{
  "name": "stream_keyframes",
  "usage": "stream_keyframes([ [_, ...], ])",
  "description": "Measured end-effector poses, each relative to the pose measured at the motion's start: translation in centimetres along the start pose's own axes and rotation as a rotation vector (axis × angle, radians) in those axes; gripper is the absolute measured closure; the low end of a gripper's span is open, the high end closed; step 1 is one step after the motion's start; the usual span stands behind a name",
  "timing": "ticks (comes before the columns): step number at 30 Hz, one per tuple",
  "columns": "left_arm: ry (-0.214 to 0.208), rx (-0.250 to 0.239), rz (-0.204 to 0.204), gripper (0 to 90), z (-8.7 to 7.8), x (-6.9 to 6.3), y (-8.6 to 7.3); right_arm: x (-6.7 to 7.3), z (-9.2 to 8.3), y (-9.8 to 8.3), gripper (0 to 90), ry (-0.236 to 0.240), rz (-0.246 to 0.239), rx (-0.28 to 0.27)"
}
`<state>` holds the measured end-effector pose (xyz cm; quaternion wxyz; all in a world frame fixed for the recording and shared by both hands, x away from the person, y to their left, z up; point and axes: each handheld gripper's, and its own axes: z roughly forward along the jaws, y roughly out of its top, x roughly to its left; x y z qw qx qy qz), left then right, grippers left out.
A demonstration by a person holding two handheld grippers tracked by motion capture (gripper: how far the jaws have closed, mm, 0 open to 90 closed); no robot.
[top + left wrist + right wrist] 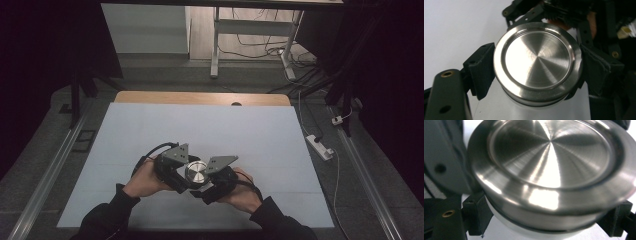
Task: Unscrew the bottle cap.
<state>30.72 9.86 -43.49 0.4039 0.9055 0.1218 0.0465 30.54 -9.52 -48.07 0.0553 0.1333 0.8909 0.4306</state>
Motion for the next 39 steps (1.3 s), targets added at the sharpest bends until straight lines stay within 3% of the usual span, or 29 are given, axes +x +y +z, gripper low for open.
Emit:
stream_keyframes([
  [7, 0.184, 0.016, -0.151, 19.0, 1.3, -1.1, 1.3, -0.7, -0.1, -0.1, 15.0, -0.114, 0.064, 0.016],
  [10, 0.216, 0.014, -0.173, 18.8, 1.6, -1.5, 1.6, -0.9, -0.2, -0.2, 15.0, -0.128, 0.083, 0.011],
  [12, 0.193, 0.011, -0.150, 18.0, 1.4, -1.3, 1.6, -0.9, -0.3, -0.2, 15.0, -0.125, 0.077, 0.012],
  [14, 0.132, -0.015, -0.156, 11.1, 0.8, -0.9, 1.6, -0.9, -0.4, -0.1, 15.0, -0.117, 0.081, 0.004],
  [16, 0.103, -0.029, -0.141, 6.6, -0.2, -0.5, 1.5, -0.9, -0.5, -0.1, 15.0, -0.106, 0.073, -0.002],
  [19, 0.057, -0.030, -0.067, 2.5, -1.3, -0.3, 1.2, -0.9, -0.6, -0.1, 15.0, -0.063, 0.057, -0.010],
  [21, 0.000, -0.030, -0.017, 3.7, -1.7, -0.2, 0.8, -0.7, -0.6, -0.1, 15.0, -0.034, 0.035, -0.011],
  [25, -0.057, 0.005, 0.060, 5.8, -1.4, -0.1, 0.2, 0.0, -0.4, 0.1, 15.0, 0.024, -0.002, -0.015],
  [28, -0.091, 0.017, 0.088, 9.9, -0.9, 0.0, -0.2, 0.4, -0.3, 0.2, 15.0, 0.049, -0.036, -0.015],
  [32, -0.094, -0.024, 0.081, 18.2, -0.7, 0.1, -0.4, 0.4, -0.4, 0.3, 15.1, 0.057, -0.045, -0.020],
  [34, -0.060, -0.025, 0.063, 18.4, -0.5, 0.1, -0.2, 0.4, -0.5, 0.3, 15.0, 0.038, -0.022, -0.028],
  [39, 0.063, -0.020, -0.044, 18.6, 0.4, -0.4, 0.5, -0.2, -0.6, 0.2, 15.1, -0.046, 0.021, -0.020],
])
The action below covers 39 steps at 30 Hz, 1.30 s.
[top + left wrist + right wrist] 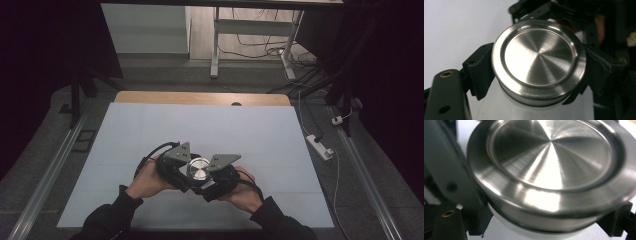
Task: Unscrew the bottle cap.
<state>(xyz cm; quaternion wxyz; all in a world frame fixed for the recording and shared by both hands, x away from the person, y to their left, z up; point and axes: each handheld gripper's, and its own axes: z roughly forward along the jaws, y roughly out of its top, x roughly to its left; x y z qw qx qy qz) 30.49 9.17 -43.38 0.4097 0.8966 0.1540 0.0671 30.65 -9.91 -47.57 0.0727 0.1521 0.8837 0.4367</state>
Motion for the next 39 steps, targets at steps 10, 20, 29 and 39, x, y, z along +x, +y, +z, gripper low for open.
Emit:
stream_keyframes([
  [10, 0.142, 0.005, -0.103, 16.9, 1.2, -1.0, 1.0, -0.6, 0.0, -0.2, 15.0, -0.120, 0.047, 0.008],
  [20, -0.044, -0.018, 0.048, 6.8, -2.4, 0.0, 0.5, -0.2, -0.3, 0.0, 15.0, 0.016, 0.014, -0.006],
  [29, -0.115, 0.009, 0.140, 18.6, -1.6, 0.1, -0.2, 0.7, 0.1, 0.2, 15.0, 0.086, -0.075, 0.013],
  [39, 0.024, -0.020, -0.026, 20.3, -0.5, -0.3, 0.4, 0.0, 0.0, 0.0, 15.0, -0.006, 0.007, 0.017],
])
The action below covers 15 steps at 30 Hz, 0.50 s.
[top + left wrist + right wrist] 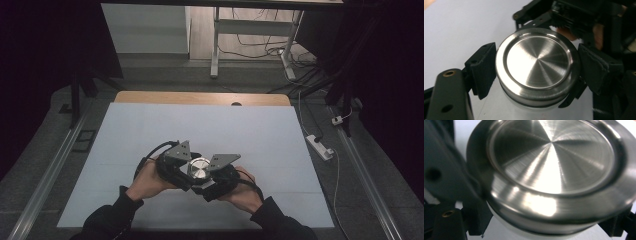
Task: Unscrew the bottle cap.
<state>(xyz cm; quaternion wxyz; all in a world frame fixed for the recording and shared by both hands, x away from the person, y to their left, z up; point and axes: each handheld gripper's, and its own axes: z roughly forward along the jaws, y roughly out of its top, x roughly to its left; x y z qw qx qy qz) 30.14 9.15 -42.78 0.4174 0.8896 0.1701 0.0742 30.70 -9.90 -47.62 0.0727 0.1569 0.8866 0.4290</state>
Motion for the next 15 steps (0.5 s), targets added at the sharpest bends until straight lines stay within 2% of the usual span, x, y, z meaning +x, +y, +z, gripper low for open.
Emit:
stream_keyframes([
  [4, 0.102, -0.008, -0.105, 20.3, 0.8, -0.7, 0.4, -0.4, 0.0, -0.1, 15.0, -0.055, 0.045, 0.002],
  [7, 0.148, -0.009, -0.136, 20.2, 1.2, -1.1, 0.6, -0.5, 0.1, -0.2, 15.1, -0.085, 0.059, 0.008],
  [10, 0.140, -0.008, -0.112, 19.8, 1.2, -1.1, 0.6, -0.6, 0.0, -0.2, 15.1, -0.086, 0.055, 0.008],
  [11, 0.085, -0.012, -0.098, 17.1, 0.8, -0.7, 0.6, -0.5, -0.1, -0.2, 15.1, -0.083, 0.054, 0.003],
  [12, 0.050, -0.011, -0.098, 12.7, 0.5, -0.4, 0.7, -0.5, -0.1, -0.1, 15.1, -0.079, 0.053, 0.000],
  [15, 0.033, -0.007, -0.046, 7.5, -0.7, -0.1, 0.7, -0.4, -0.2, 0.0, 15.1, -0.048, 0.052, -0.019],
])
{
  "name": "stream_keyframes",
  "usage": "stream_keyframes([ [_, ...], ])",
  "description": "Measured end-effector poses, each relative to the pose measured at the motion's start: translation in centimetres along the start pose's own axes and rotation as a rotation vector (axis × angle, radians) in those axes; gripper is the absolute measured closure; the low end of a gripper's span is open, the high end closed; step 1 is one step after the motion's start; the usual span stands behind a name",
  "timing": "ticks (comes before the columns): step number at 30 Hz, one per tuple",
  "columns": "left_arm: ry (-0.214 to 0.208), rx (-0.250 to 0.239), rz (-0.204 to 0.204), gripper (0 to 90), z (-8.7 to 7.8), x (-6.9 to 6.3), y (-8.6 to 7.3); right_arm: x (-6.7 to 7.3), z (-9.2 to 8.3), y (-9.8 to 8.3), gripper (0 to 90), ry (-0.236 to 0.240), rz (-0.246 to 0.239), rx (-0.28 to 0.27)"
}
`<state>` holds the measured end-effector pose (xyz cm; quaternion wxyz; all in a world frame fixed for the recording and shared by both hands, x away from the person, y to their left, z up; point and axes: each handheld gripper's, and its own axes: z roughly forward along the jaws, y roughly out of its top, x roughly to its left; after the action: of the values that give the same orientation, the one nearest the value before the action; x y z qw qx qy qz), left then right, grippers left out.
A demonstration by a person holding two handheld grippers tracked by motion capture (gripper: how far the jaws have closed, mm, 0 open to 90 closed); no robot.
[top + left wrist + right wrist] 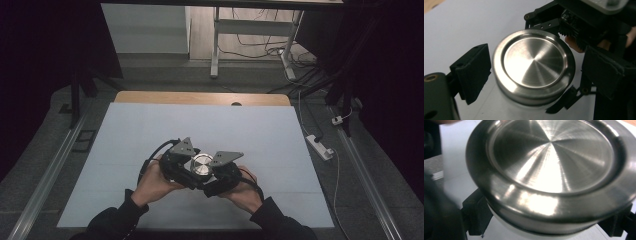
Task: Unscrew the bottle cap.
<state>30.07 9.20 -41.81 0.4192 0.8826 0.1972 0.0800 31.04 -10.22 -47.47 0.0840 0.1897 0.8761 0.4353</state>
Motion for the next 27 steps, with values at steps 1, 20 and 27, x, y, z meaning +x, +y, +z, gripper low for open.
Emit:
stream_keyframes([
  [1, -0.007, 0.003, 0.022, 6.7, -0.4, 0.2, -0.1, 0.0, 0.0, 0.0, 15.0, 0.010, -0.005, -0.003],
  [20, -0.137, 0.034, 0.163, 19.9, -0.2, 0.5, -0.8, 1.4, 0.4, 0.2, 15.1, 0.112, -0.120, 0.028],
  [27, 0.065, 0.024, -0.025, 20.0, 1.2, -0.6, 0.1, 0.5, 0.3, 0.1, 15.1, -0.013, -0.025, 0.022],
])
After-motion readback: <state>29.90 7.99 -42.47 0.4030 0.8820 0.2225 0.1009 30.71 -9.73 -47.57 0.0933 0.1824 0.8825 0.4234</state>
